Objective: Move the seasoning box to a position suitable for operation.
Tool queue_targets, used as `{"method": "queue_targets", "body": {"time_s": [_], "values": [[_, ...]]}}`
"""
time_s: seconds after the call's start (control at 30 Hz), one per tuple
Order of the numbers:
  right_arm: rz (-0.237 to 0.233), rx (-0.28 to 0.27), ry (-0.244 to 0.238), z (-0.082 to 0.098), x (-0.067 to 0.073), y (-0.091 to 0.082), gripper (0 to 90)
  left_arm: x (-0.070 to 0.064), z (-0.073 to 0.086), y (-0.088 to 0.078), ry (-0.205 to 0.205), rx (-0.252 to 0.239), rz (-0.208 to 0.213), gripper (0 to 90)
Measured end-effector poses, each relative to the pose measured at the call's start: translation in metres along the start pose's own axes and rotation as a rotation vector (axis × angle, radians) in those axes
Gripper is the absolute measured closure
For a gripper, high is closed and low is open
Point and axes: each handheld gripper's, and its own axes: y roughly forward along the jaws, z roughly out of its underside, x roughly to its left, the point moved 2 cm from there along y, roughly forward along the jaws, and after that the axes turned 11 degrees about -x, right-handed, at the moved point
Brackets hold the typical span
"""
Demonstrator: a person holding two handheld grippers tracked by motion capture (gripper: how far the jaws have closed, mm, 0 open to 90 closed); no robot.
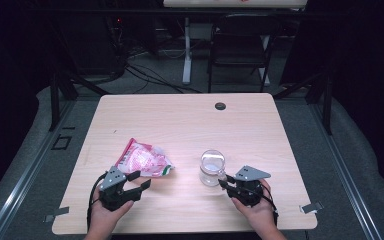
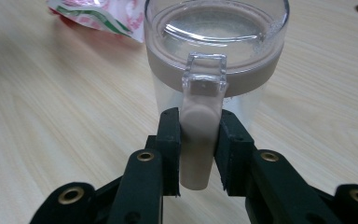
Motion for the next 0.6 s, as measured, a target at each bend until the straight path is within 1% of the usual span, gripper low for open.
{"method": "queue_targets", "body": {"time_s": [0.03, 0.07, 0.1, 0.13, 0.17, 0.2, 0.23, 0.27, 0.3, 0.33, 0.37, 0.4, 0.43, 0.47, 0.5, 0.53, 0.6], "values": [[0.0, 0.0, 0.0, 0.0, 0.0, 0.0, 72.8, 0.0, 0.0, 0.0, -0.001, 0.0, 0.002, 46.1], [-0.016, 0.002, -0.005, -0.001, 0.001, 0.002, 72.8, 0.0, 0.0, 0.001, -0.002, -0.005, 0.0, 46.1], [-0.046, 0.005, -0.019, -0.002, 0.005, 0.006, 72.8, 0.0, 0.0, 0.001, -0.002, -0.004, 0.001, 46.1], [-0.046, 0.005, -0.019, -0.002, 0.005, 0.006, 72.8, 0.0, 0.0, 0.001, -0.003, -0.005, 0.003, 46.1], [-0.076, 0.007, -0.037, -0.004, 0.01, 0.009, 72.8, 0.0, 0.0, 0.001, -0.002, -0.006, 0.006, 46.1], [-0.076, 0.007, -0.037, -0.004, 0.01, 0.009, 72.8, 0.0, -0.001, 0.001, -0.009, -0.01, 0.008, 46.1], [-0.111, 0.009, -0.058, -0.005, 0.015, 0.012, 72.8, 0.0, -0.002, 0.001, -0.012, -0.007, 0.011, 46.2], [-0.129, 0.008, -0.061, -0.005, 0.017, 0.013, 72.8, 0.0, -0.002, 0.001, -0.012, -0.007, 0.011, 46.2], [-0.129, 0.008, -0.061, -0.005, 0.017, 0.013, 72.8, -0.001, -0.003, 0.001, -0.009, -0.008, 0.009, 46.2], [-0.145, 0.006, -0.062, -0.004, 0.02, 0.013, 72.8, -0.002, -0.003, 0.002, -0.007, -0.019, 0.004, 46.3], [-0.159, 0.008, -0.07, -0.004, 0.023, 0.013, 72.8, -0.002, -0.004, 0.002, -0.004, -0.012, 0.006, 46.3], [-0.167, 0.008, -0.076, -0.004, 0.025, 0.013, 72.8, -0.003, -0.005, 0.003, -0.002, -0.015, 0.005, 46.2], [-0.182, 0.006, -0.081, -0.004, 0.028, 0.013, 72.8, -0.004, -0.005, 0.003, -0.005, -0.015, 0.008, 46.2], [-0.206, 0.013, -0.096, -0.004, 0.032, 0.011, 72.8, -0.005, -0.005, 0.004, -0.001, -0.011, 0.011, 46.2], [-0.222, 0.013, -0.101, -0.003, 0.034, 0.011, 72.8, -0.006, -0.005, 0.005, 0.0, -0.019, 0.01, 46.2], [-0.222, 0.013, -0.101, -0.003, 0.034, 0.011, 72.8, -0.007, -0.006, 0.005, -0.001, -0.017, 0.014, 46.2], [-0.245, 0.017, -0.116, -0.003, 0.035, 0.009, 72.8, -0.008, -0.005, 0.006, 0.002, -0.016, 0.022, 46.2]]}}
